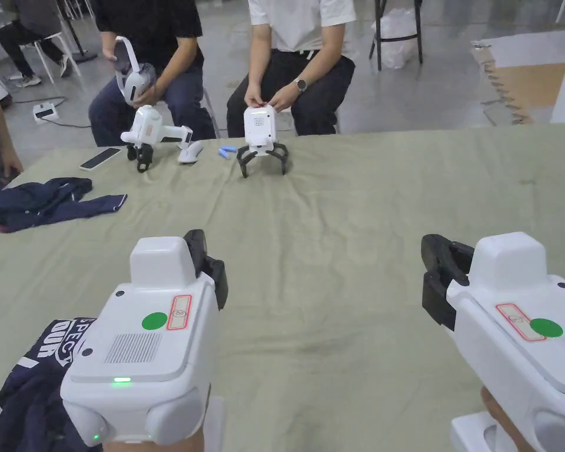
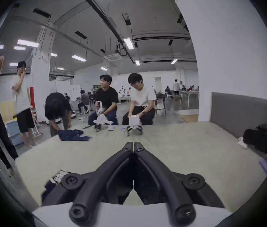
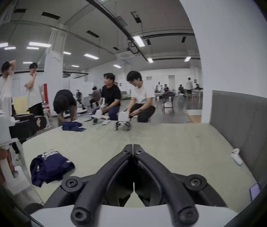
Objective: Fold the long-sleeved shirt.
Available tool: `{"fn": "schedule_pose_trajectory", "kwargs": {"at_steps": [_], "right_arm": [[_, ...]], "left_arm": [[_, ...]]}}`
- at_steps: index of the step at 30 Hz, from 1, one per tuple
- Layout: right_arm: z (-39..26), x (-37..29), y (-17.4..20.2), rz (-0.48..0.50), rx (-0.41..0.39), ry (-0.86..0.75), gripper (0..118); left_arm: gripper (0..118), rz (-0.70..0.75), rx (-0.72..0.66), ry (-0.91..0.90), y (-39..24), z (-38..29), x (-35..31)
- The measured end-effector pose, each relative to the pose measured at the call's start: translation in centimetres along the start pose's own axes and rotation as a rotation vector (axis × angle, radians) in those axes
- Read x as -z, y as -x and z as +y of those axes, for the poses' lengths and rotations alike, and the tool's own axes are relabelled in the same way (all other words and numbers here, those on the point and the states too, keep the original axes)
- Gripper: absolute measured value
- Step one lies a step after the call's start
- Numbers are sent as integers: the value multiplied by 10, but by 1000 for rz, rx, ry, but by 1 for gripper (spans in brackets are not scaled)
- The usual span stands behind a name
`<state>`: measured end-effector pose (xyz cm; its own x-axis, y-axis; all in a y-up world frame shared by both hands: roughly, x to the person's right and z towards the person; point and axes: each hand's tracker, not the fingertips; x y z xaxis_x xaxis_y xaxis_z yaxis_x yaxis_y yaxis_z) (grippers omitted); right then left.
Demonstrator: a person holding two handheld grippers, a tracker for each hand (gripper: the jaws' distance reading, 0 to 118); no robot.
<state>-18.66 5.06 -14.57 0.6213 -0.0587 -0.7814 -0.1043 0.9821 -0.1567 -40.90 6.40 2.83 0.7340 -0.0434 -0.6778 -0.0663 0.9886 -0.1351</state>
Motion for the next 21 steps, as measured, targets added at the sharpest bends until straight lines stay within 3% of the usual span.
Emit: {"fn": "schedule_pose_trajectory", "kwargs": {"at_steps": [5, 14, 16, 21], "right_arm": [[8, -35, -41, -94, 0, -14, 0], [29, -97, -106, -207, 19, -39, 0], [34, -105, -115, -273, 17, -44, 0], [49, -103, -118, -285, 11, -50, 0]], "left_arm": [[2, -66, -51, 3, -56, 7, -11], [2, -159, -7, -63, -123, 32, -40], [2, -179, -9, -74, -132, 39, -44], [2, -179, 10, -89, -134, 53, -41]]}}
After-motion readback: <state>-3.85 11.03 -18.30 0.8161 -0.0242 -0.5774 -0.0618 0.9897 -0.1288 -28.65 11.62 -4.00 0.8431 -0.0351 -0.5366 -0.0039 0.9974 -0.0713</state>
